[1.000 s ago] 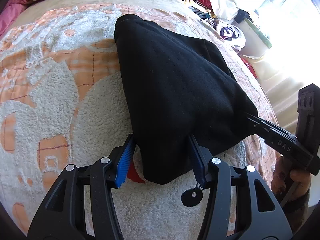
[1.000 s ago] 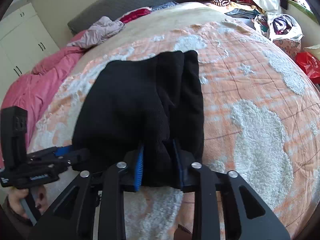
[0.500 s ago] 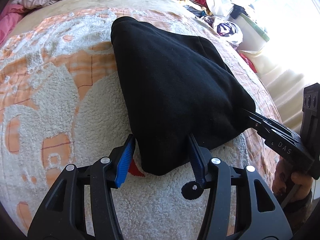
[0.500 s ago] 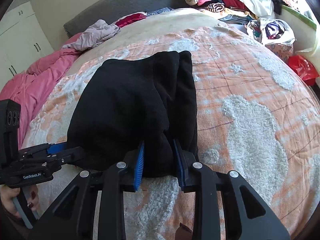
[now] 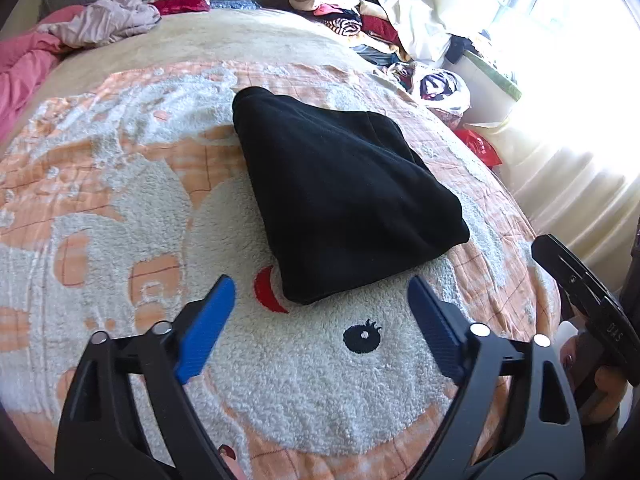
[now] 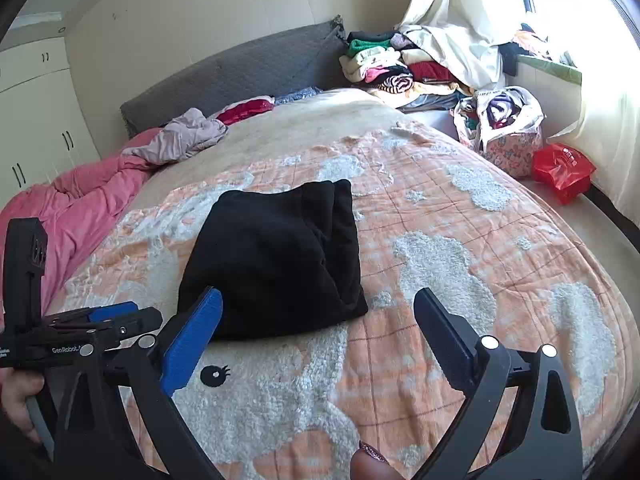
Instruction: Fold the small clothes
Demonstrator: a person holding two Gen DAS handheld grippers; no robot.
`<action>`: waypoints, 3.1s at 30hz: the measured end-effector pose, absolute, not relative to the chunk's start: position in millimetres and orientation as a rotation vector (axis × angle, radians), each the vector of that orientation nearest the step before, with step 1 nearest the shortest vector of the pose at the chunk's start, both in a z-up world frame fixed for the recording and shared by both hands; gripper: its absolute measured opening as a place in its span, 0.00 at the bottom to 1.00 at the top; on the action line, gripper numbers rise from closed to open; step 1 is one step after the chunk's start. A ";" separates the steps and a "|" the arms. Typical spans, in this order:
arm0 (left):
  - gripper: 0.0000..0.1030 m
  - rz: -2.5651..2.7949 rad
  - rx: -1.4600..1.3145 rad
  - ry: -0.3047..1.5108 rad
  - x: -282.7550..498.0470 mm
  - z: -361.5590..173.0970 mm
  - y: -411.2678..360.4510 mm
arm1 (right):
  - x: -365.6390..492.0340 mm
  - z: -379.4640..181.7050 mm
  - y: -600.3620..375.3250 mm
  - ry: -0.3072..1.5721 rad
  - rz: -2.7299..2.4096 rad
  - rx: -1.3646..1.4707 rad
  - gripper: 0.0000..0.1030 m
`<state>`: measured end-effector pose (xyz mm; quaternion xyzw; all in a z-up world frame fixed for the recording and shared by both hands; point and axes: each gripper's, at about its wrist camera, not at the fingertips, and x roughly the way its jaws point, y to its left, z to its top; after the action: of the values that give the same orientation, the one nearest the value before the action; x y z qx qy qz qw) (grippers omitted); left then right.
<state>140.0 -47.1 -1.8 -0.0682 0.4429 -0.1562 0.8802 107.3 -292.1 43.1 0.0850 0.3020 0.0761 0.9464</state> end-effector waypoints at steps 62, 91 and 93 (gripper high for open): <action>0.91 -0.160 -0.136 0.839 22.7 -22.1 -12.3 | 19.6 -17.3 -252.9 0.671 0.114 0.067 0.96; 0.91 -0.141 -0.127 0.846 23.3 -24.1 -12.8 | 19.2 -18.5 -255.6 0.675 0.104 0.084 0.96; 0.91 -0.141 -0.125 0.848 23.2 -24.4 -12.9 | 19.4 -18.5 -255.5 0.676 0.103 0.083 0.96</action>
<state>23.2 -12.9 -24.4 -0.0607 0.4110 -0.0682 0.9071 19.4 -255.5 -18.5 0.0407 0.3312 0.0507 0.9413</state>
